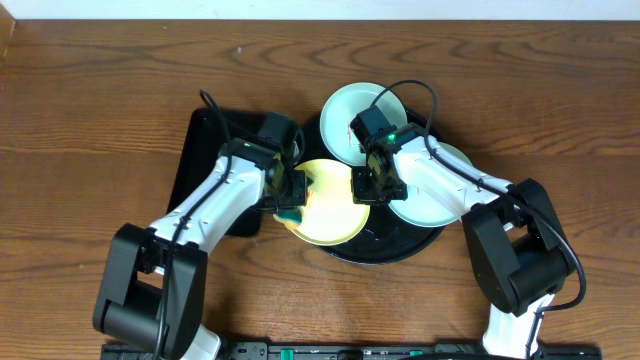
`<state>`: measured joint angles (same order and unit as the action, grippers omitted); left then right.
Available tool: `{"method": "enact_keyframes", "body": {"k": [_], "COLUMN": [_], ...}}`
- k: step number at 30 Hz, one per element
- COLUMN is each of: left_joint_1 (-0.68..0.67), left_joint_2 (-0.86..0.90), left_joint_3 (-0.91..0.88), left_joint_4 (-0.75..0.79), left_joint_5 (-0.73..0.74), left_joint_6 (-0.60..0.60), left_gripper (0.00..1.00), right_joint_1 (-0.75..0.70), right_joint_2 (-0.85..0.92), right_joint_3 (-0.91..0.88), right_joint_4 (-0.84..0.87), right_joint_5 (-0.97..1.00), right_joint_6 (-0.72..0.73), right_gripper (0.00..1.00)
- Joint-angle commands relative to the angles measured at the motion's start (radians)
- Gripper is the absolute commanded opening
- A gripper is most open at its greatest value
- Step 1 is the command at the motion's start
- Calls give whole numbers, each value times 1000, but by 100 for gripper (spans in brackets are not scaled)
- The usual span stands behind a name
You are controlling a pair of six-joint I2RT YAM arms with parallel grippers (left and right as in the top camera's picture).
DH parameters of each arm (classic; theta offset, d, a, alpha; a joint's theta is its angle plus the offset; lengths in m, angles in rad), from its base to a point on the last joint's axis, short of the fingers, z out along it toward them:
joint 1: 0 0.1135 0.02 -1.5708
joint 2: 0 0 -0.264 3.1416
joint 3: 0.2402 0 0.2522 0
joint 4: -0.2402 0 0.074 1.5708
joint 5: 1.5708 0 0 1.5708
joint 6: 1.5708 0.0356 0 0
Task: Clean dirty plates on tray and stack at the side
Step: 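Carry the sponge with left gripper onto the yellow plate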
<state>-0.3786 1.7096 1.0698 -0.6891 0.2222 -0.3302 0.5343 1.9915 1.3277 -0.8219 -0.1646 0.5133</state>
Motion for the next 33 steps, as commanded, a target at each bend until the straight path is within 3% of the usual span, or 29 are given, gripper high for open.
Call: {"method": "enact_keyframes", "body": {"k": [1,6,11,18,21,24,28,33], "left_joint_1": [-40,-95,-98,-98,-97,-91,-79,-64], "left_joint_2": [13,50,88,88,88,88,88,88], "left_joint_3": [-21,-21,-21,-4,-3,-3,-6,-6], "left_joint_4": [-9,-46,-31,124,178,177,134,122], "left_joint_5": [-51,-31,113,275,280,157,-124,-287], "left_joint_6": [-31,-31,-27,14,14,-4,-73,-121], "left_gripper": [7,8,7,7,7,7,7,7], "right_joint_1": [-7,-6,-2,-2,-2,-2,-2,-2], "right_joint_2": [14,14,14,14,14,14,14,14], "right_joint_3": [-4,-4,-4,-4,-4,-4,-4,-4], "right_joint_4": [-1,-1,-1,-2,-6,-9,-9,-9], "right_joint_5": [33,33,37,36,37,37,37,37], "right_joint_6": [17,17,16,13,13,13,13,13], "right_gripper": [1,1,1,1,1,1,1,1]}}
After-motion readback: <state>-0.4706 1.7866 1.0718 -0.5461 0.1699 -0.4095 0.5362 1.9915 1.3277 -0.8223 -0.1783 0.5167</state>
